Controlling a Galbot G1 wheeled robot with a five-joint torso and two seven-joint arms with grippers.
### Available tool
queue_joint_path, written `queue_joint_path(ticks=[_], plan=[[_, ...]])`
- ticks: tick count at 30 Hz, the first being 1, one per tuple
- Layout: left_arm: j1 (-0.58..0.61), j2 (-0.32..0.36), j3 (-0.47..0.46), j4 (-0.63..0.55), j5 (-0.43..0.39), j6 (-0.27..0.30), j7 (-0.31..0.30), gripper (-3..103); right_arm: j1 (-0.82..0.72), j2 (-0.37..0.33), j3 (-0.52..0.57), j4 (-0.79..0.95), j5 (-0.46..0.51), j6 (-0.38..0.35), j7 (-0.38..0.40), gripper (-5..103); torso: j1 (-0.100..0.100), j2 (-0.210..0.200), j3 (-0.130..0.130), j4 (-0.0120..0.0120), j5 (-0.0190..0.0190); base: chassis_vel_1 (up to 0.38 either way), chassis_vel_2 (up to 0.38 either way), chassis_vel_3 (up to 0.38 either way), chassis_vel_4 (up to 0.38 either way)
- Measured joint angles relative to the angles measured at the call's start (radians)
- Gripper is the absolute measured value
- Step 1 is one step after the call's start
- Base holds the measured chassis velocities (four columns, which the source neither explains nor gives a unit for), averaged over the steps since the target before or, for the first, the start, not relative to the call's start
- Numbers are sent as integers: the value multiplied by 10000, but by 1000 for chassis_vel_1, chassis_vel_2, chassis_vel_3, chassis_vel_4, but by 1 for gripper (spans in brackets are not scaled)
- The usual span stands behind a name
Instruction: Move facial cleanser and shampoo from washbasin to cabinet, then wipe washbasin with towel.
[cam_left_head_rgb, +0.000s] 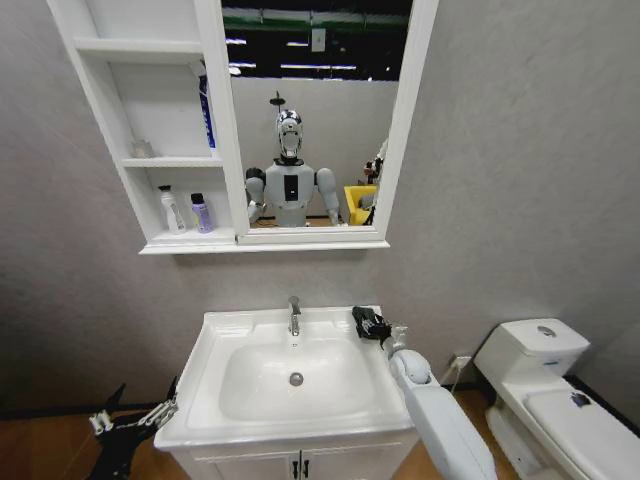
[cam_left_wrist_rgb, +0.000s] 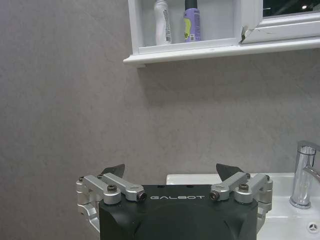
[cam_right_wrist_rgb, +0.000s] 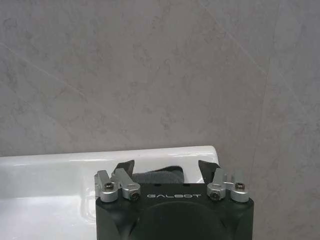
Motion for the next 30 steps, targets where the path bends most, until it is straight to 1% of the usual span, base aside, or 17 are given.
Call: queue_joint_path(ticks=[2, 3, 4, 6, 7, 8, 10, 12, 13, 14, 17, 18, 19, 21, 23, 24, 30], plan=[[0, 0, 0, 0, 0, 0, 0, 100, -69, -28, -9, 126, -31, 2, 116, 76, 0, 0, 0, 1, -1, 0, 0, 0, 0], [0, 0, 0, 0, 0, 0, 0, 100, -240, -87, -17, 387, -45, 2, 283, 82, 1, 0, 0, 4, 0, 0, 0, 0, 0], [0, 0, 0, 0, 0, 0, 0, 100, -240, -87, -17, 387, -45, 2, 283, 82, 1, 0, 0, 4, 0, 0, 0, 0, 0], [0, 0, 0, 0, 1, 0, 0, 100, -1174, -424, 20, 1864, -174, -148, 851, 92, 1, 0, 0, 5, -1, 0, 0, 0, 0], [0, 0, 0, 0, 0, 0, -1, 100, -1714, -572, 96, 2698, -277, -319, 1040, 96, 2, -1, 1, 0, 0, 0, 0, 0, 0], [0, 0, 0, 0, 0, 0, -1, 100, -1714, -572, 96, 2698, -277, -319, 1040, 96, 2, -1, 1, 0, 0, 0, 0, 0, 0], [0, 1, 3, 0, 0, 0, 2, 100, -3211, -680, 420, 4913, -680, -521, 1424, 100, 0, 0, -1, -5, -2, 0, 0, 0, 0], [0, 0, 3, 0, 0, -1, 4, 100, -5010, -382, 860, 6902, -1352, -568, 1566, 100, -3, 3, -3, 0, -4, 0, 0, 0, 0], [1, 0, -2, 0, 0, -2, -6, 100, -6035, -137, 1001, 7837, -1844, -568, 1570, 100, -3, 3, -2, -5, 7, 0, 0, 0, 0], [1, 0, -2, 0, 0, -2, -6, 100, -6035, -137, 1001, 7837, -1844, -568, 1570, 100, -3, 3, -2, -5, 7, 0, 0, 0, 0], [0, 0, 1, 1, 0, -3, 0, 100, -8962, 606, 979, 10134, -3073, -279, 1613, 100, -6, 5, -5, -10, -3, 0, 0, 0, 0], [0, 0, 1, 1, 0, -3, 0, 100, -8962, 606, 979, 10134, -3073, -279, 1613, 100, -6, 5, -5, -10, -3, 0, 0, 0, 0], [-1, 0, 0, 0, 0, -3, 0, 100, -9625, 745, 903, 10514, -3333, -167, 1622, 100, -5, 5, -4, -6, -5, 22, -53, -37, 24], [0, 1, 0, 0, 0, -3, -2, 100, -10238, 783, 842, 10649, -3654, 135, 1711, 100, -4, 4, -2, -6, -3, 40, -61, -16, 35], [0, 1, 1, 0, 0, -3, -2, 100, -10297, 741, 824, 10649, -3732, 287, 1826, 100, -1, 3, -1, -1, -3, 46, -70, -35, 58], [-1, 0, 0, 0, 0, -3, -2, 100, -10274, 741, 792, 10712, -3759, 296, 1859, 100, 0, 1, 0, 8, 0, 55, -126, -38, 127], [0, 0, 0, 0, 0, -3, -1, 100, -10143, 805, 662, 10948, -3750, -93, 1842, 100, 0, 2, 0, 2, 0, 80, -200, -62, 190]])
